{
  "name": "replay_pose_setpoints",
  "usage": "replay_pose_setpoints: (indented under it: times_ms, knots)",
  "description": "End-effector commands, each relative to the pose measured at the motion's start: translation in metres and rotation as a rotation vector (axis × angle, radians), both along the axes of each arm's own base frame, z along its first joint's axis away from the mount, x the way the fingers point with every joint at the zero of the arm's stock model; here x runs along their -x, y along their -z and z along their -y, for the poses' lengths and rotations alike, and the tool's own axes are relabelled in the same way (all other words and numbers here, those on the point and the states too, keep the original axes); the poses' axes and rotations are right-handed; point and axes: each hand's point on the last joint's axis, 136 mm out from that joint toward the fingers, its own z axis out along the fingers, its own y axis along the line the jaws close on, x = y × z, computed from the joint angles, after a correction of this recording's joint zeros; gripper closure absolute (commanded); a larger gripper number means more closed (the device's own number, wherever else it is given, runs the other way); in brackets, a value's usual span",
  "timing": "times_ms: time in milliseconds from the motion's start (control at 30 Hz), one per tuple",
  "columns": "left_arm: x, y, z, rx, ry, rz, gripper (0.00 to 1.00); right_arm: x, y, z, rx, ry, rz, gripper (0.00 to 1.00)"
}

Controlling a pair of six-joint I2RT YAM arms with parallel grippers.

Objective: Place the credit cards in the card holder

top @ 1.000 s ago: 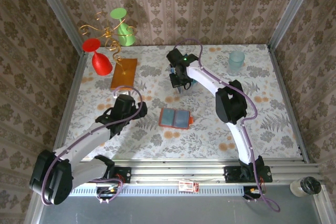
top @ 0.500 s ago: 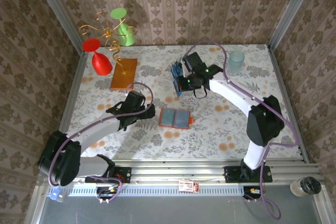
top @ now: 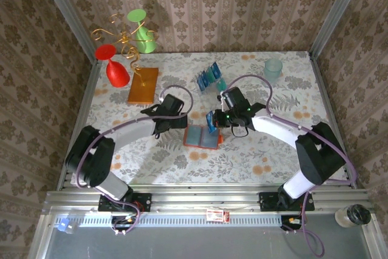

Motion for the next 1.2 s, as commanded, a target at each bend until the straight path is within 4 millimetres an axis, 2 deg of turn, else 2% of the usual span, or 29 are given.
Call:
replay_pose_setpoints:
  times_ms: [0, 167, 300, 467, 833, 1000, 1167]
  knots:
    - [-0.009, 0.003, 0.001, -0.107, 0.029, -0.023, 0.00, -0.005, -0.017, -0.001, -0.054, 0.034, 0.057, 1.00]
    - [-0.017, 0.016, 0.013, -0.186, 0.062, -0.065, 0.00, 0.001, -0.015, 0.001, -0.076, 0.035, 0.055, 1.00]
    - [-0.016, 0.024, 0.018, -0.224, 0.081, -0.087, 0.00, 0.008, -0.014, 0.001, -0.091, 0.021, 0.056, 1.00]
    - [-0.009, 0.033, 0.019, -0.247, 0.090, -0.115, 0.00, 0.011, -0.010, 0.004, -0.080, 0.019, 0.052, 1.00]
    - [0.016, 0.046, 0.014, -0.257, 0.076, -0.151, 0.00, 0.008, -0.015, 0.003, -0.080, 0.009, 0.065, 1.00]
    - [0.018, 0.040, 0.009, -0.265, 0.060, -0.130, 0.00, 0.009, -0.015, -0.003, -0.107, -0.010, 0.061, 1.00]
    - [0.007, 0.015, 0.003, -0.238, 0.035, -0.085, 0.00, 0.010, -0.016, -0.007, -0.161, -0.001, 0.065, 1.00]
